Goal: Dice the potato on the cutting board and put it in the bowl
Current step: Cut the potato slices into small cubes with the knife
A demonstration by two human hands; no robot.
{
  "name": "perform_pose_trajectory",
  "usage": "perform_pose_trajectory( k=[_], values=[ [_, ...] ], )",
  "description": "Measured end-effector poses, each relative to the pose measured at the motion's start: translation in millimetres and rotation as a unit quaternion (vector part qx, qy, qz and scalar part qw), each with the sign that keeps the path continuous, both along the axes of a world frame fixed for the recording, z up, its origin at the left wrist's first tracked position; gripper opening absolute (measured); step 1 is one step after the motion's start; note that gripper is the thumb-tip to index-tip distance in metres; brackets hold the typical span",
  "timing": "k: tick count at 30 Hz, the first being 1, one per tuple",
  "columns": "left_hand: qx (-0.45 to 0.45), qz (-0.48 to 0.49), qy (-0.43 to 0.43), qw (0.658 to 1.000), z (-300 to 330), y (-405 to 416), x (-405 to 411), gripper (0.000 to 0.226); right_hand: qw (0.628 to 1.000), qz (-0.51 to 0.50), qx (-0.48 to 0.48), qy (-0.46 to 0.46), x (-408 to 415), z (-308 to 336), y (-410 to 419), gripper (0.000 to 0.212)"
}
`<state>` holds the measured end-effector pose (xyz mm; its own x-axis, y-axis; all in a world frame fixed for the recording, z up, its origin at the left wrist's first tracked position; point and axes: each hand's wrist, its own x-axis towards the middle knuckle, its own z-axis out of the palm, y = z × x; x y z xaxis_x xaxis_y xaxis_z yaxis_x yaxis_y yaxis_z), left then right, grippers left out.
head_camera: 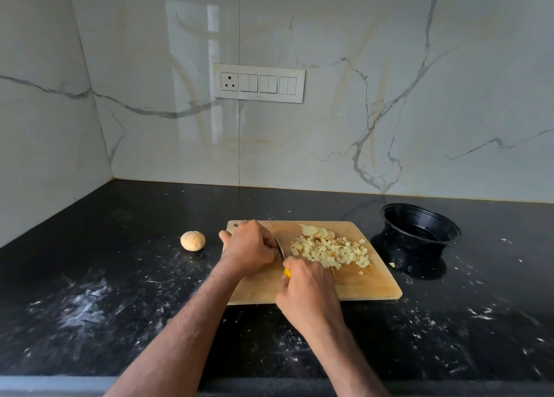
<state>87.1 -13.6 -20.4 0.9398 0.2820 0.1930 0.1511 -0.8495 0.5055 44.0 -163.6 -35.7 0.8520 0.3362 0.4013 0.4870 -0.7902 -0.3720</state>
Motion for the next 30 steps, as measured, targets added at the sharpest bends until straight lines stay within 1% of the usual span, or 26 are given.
perform_pose_trajectory(
  k=[5, 8, 11, 15, 17, 19, 22, 26, 27, 29, 30],
  values=[
    [0.01, 0.016, -0.005, 1.0, -2, -3, 1, 0.017, 1.0, 0.014, -0.005, 0.01, -1, -3, -4, 0.029],
    [0.025, 0.024, -0.016, 0.999, -2, -4, 0, 0.015, 1.0, 0.017, -0.009, 0.014, -7, -6, -10, 0.028],
    [0.024, 0.004, -0.016, 1.0, -3, -3, 0, 0.018, 1.0, 0.013, 0.007, 0.009, -14, -6, -23, 0.031],
    [-0.027, -0.037, -0.053, 0.998, -1, 5, -2, 0.01, 1.0, -0.008, 0.024, 0.003, -19, -4, -37, 0.032],
    [-0.079, -0.056, -0.084, 0.992, 1, 9, -2, 0.016, 0.999, -0.017, 0.029, -0.001, -19, -4, -38, 0.031],
    [-0.111, -0.054, -0.099, 0.987, 3, 14, -4, 0.024, 0.999, -0.016, 0.033, -0.007, -18, -3, -36, 0.032],
    [-0.138, -0.051, -0.104, 0.984, 2, 21, -4, 0.021, 0.999, 0.007, 0.034, -0.012, -16, -2, -26, 0.035],
    [-0.113, -0.046, -0.105, 0.987, -1, 32, -2, 0.024, 1.0, 0.029, 0.012, -0.005, -13, -2, -17, 0.032],
    [-0.103, -0.049, -0.096, 0.989, -1, 35, -2, 0.021, 1.0, 0.02, 0.007, -0.003, -11, -2, -19, 0.031],
    [-0.087, -0.064, -0.066, 0.992, -1, 40, -2, 0.007, 1.0, -0.011, 0.016, 0.0, -6, -1, -27, 0.031],
    [-0.08, -0.074, -0.05, 0.993, -2, 43, -2, 0.009, 0.999, -0.029, 0.024, 0.001, -3, 0, -31, 0.031]
  ],
)
